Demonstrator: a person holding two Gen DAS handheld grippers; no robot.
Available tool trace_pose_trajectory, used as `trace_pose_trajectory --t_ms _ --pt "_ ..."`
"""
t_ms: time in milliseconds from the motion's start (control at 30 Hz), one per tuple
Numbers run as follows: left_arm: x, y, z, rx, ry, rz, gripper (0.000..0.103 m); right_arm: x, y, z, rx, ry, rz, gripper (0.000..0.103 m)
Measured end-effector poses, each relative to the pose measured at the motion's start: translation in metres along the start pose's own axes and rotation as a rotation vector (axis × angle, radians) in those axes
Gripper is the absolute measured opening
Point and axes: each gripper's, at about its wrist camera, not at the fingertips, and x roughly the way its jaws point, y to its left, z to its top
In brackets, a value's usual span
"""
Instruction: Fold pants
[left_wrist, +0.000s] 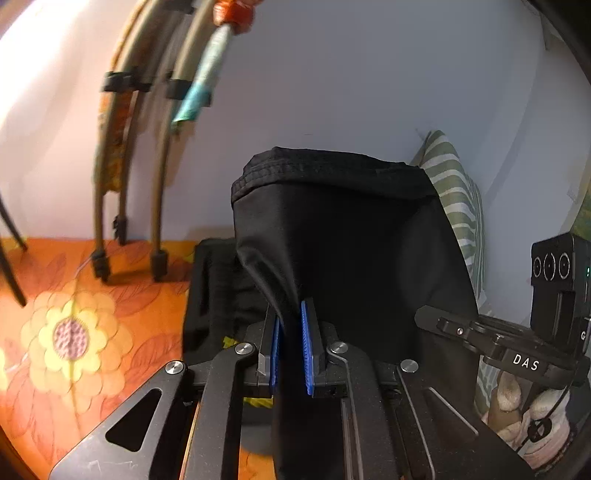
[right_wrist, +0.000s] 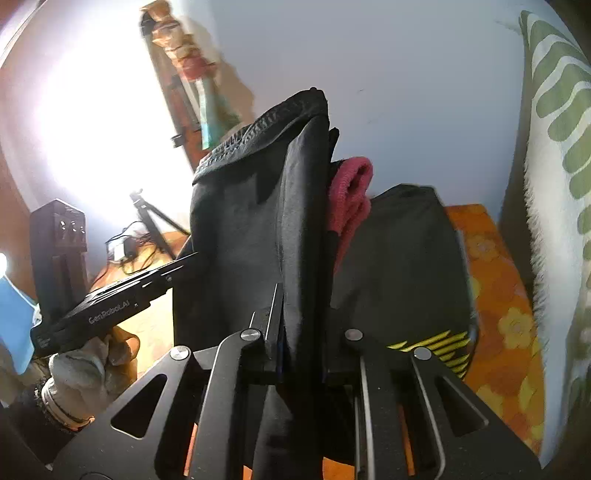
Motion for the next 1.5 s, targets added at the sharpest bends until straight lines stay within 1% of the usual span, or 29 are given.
trace_pose_trajectory --t_ms 100,267,367,400,433,467,500,533,567,600,633,767,900,1000,1267,1300,1333,1367,1500 --pt "0.02 -0.007 0.009 0.023 0.005 0.015 0.009 0.009 -0.016 0.01 -0.005 0.01 -0.019 0.014" --pt "0.053 -0.005 0.014 0.008 0.024 0.054 0.009 0.037 -0.041 0.025 0.013 0.033 -0.05 0.014" --pt "0.071 0.002 0.012 0.001 0.06 0.085 0.01 0.06 -0.046 0.03 -0.005 0.058 -0.071 0.015" --pt "0.075 0.003 0.012 0.0 0.08 0.097 0.011 0.067 -0.047 0.029 -0.014 0.068 -0.091 0.017" --pt "0.079 0.006 0.01 -0.005 0.093 0.128 0.013 0.075 -0.048 0.028 -0.031 0.082 -0.125 0.021" --pt "0.078 0.008 0.008 -0.006 0.09 0.15 0.013 0.08 -0.049 0.027 -0.045 0.093 -0.16 0.022" --pt "0.076 0.01 0.008 -0.005 0.079 0.168 0.014 0.086 -0.049 0.026 -0.058 0.104 -0.209 0.026" --pt "0.074 0.011 0.008 -0.002 0.072 0.175 0.014 0.091 -0.05 0.024 -0.066 0.108 -0.257 0.031" --pt "0.072 0.011 0.008 0.003 0.07 0.177 0.014 0.092 -0.051 0.024 -0.068 0.1 -0.288 0.035" --pt "0.068 0.012 0.007 0.017 0.066 0.185 0.014 0.09 -0.053 0.023 -0.059 0.088 -0.306 0.041" --pt "0.067 0.011 0.007 0.031 0.064 0.192 0.014 0.085 -0.056 0.023 -0.042 0.067 -0.315 0.042" --pt "0.055 0.011 0.005 0.048 0.057 0.191 0.014 0.072 -0.058 0.023 -0.043 0.041 -0.361 0.042" --pt "0.042 0.011 0.004 0.048 0.054 0.177 0.014 0.052 -0.056 0.025 -0.02 0.01 -0.357 0.042" --pt "0.026 0.008 0.003 0.058 0.045 0.166 0.014 0.035 -0.049 0.024 -0.004 -0.007 -0.344 0.042" --pt "-0.023 -0.006 -0.006 0.084 0.026 0.155 0.014 -0.005 -0.019 0.004 -0.016 -0.041 -0.344 0.043" --pt "-0.031 -0.008 -0.009 0.089 0.025 0.153 0.015 -0.012 -0.011 0.001 -0.025 -0.053 -0.349 0.047" --pt "-0.036 -0.009 -0.011 0.092 0.026 0.154 0.019 -0.017 -0.007 -0.002 -0.028 -0.062 -0.35 0.05" --pt "-0.042 -0.011 -0.013 0.096 0.027 0.153 0.021 -0.024 0.0 -0.006 -0.032 -0.074 -0.347 0.051" --pt "-0.066 -0.016 -0.025 0.115 0.026 0.155 0.021 -0.043 0.022 -0.022 -0.023 -0.097 -0.328 0.054"
